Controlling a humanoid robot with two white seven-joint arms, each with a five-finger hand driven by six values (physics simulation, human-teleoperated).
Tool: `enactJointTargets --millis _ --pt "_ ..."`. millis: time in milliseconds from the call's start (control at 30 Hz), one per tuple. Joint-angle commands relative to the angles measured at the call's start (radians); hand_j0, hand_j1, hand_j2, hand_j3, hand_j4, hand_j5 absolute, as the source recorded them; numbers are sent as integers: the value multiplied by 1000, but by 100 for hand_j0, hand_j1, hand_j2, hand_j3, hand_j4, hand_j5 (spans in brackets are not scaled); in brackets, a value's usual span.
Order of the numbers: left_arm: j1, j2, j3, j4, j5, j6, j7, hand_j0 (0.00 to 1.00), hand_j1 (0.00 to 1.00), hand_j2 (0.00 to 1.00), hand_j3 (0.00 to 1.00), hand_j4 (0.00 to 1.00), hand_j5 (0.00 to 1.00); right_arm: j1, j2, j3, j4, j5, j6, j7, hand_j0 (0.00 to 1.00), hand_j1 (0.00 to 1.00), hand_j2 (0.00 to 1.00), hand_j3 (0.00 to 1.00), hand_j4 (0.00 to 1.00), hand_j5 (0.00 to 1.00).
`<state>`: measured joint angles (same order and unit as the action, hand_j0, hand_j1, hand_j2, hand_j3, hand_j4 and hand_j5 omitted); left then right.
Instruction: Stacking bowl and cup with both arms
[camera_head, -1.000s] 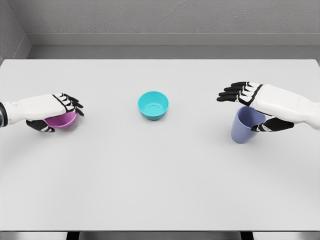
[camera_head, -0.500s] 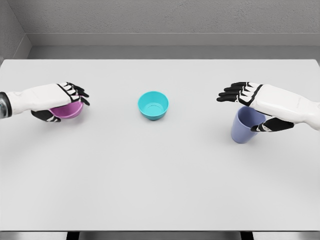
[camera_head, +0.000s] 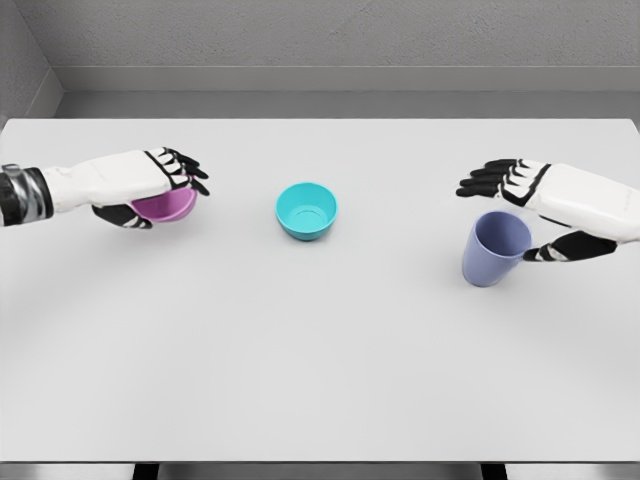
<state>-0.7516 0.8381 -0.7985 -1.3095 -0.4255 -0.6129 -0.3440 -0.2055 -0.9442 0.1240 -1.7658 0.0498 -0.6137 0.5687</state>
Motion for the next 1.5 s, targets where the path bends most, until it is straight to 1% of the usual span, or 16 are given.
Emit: enactJointTargets --millis 0,133,200,233,300,433,767,800,833,867,967,1100,1167,1267,1333,1467 --pt "0 -11 1 -2 7 2 0 78 78 78 78 78 78 0 -41 -12 0 -31 3 -1 100 100 100 100 100 100" --pt "-8 -25 1 -2 7 2 0 78 78 78 78 78 78 -9 -67 -12 -1 -65 3 -1 100 100 100 100 100 100" --pt "-20 -42 -2 -2 5 2 -1 78 78 78 78 78 78 -12 -136 -12 -1 -67 3 -1 100 100 100 100 100 100" --pt "-25 -56 -2 -1 5 2 0 78 78 78 78 78 78 -15 -143 -11 -1 -67 3 5 100 100 100 100 100 100" --pt "-28 -65 -4 -1 1 2 0 78 78 78 78 78 78 -48 -149 -7 -1 -31 3 19 100 100 100 100 100 100" --pt "-38 -82 -4 -1 -1 2 -1 78 78 78 78 78 78 -51 -162 -1 -1 -11 3 19 100 100 100 100 100 100" --pt "-60 -116 -4 -1 -2 2 0 78 78 78 78 78 78 -68 -150 22 -3 5 3 17 100 100 100 100 100 100" --pt "-63 -117 -4 -1 -4 2 0 78 78 78 78 78 78 -100 -150 57 -3 5 3 17 100 100 100 100 100 100" --pt "-63 -126 -4 1 -6 2 -1 78 78 78 78 78 78 -182 -146 161 -1 5 3 17 100 100 100 100 100 100" --pt "-64 -132 -4 1 -6 2 -1 78 78 78 78 78 78 -225 -146 219 -1 4 3 16 100 100 100 100 100 100" --pt "-71 -152 -5 3 -7 2 -1 78 78 78 78 78 78 -262 -162 239 -1 5 3 16 100 100 100 100 100 100" --pt "-80 -172 -5 1 -6 2 -1 78 78 78 78 78 78 -360 -189 367 2 35 3 17 100 100 100 100 100 100" --pt "-81 -185 -5 -1 -6 2 -1 78 78 78 78 78 78 -397 -200 405 3 67 3 17 100 100 100 100 100 100" --pt "-87 -208 -5 -1 -7 2 -1 78 78 78 78 78 78 -414 -211 414 5 101 3 19 100 100 100 100 100 100" --pt "-89 -214 -5 -1 -7 2 -1 78 78 78 78 78 78 -439 -217 459 25 102 3 19 100 100 100 100 100 100" --pt "-97 -244 -7 1 -9 2 -1 78 78 78 78 78 78 -439 -202 479 42 150 3 20 100 100 100 100 100 100"
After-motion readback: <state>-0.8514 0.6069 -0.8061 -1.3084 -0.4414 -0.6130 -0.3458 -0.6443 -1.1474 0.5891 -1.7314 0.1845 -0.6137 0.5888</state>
